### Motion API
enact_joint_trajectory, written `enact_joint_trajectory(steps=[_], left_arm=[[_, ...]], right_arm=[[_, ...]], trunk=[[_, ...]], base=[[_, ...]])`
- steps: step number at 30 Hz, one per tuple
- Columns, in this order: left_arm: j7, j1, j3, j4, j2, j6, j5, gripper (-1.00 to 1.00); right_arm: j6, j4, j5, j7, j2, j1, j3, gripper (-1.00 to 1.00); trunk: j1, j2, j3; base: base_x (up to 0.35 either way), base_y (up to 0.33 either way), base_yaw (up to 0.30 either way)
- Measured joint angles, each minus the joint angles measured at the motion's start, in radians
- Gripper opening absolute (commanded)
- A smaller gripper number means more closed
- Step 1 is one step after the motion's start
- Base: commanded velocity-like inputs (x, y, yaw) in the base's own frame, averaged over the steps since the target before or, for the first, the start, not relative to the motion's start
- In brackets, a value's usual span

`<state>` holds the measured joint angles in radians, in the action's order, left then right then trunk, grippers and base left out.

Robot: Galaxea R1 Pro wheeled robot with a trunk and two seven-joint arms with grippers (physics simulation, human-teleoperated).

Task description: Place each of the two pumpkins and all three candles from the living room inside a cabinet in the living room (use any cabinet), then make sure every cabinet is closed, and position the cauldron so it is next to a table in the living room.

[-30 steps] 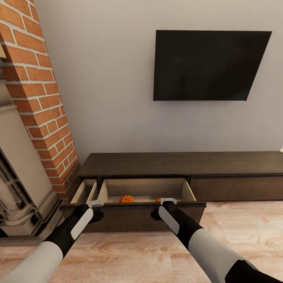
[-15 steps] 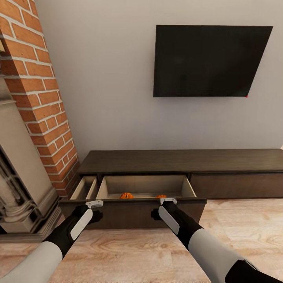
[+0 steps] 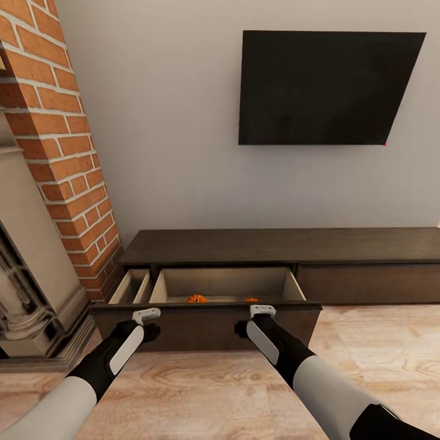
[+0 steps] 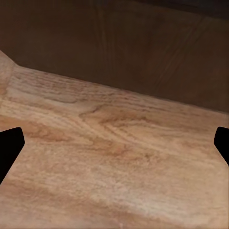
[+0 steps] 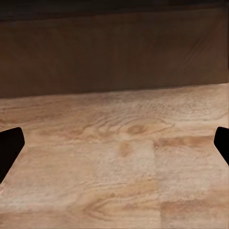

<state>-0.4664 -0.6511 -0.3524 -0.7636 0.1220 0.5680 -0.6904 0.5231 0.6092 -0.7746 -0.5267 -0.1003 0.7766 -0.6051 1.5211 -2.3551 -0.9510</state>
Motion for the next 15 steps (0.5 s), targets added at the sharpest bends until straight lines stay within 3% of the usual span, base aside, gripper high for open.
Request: enact_joint_trajectory(steps=[5,9,15], left_arm=[[0.002,0.000,-0.021,0.001,-0.002,-0.026,0.001,1.00],[0.004,0.000,-0.094,0.017,-0.004,-0.092,0.000,1.00],[0.004,0.000,-0.119,0.069,-0.006,-0.199,0.000,1.00]], right_arm=[[-0.016,0.005,-0.002,0.000,0.004,-0.001,0.002,1.00],[-0.136,-0.004,-0.005,0.088,0.008,-0.003,0.003,1.00],[-0.231,-0.010,-0.003,0.133,0.011,-0.010,0.003,1.00]], trunk=[[0.019,-0.035,-0.016],[0.035,-0.063,-0.028],[0.058,-0.105,-0.047]], base=[[0.000,0.000,0.000],[0.000,0.000,0.000],[0.000,0.000,0.000]])
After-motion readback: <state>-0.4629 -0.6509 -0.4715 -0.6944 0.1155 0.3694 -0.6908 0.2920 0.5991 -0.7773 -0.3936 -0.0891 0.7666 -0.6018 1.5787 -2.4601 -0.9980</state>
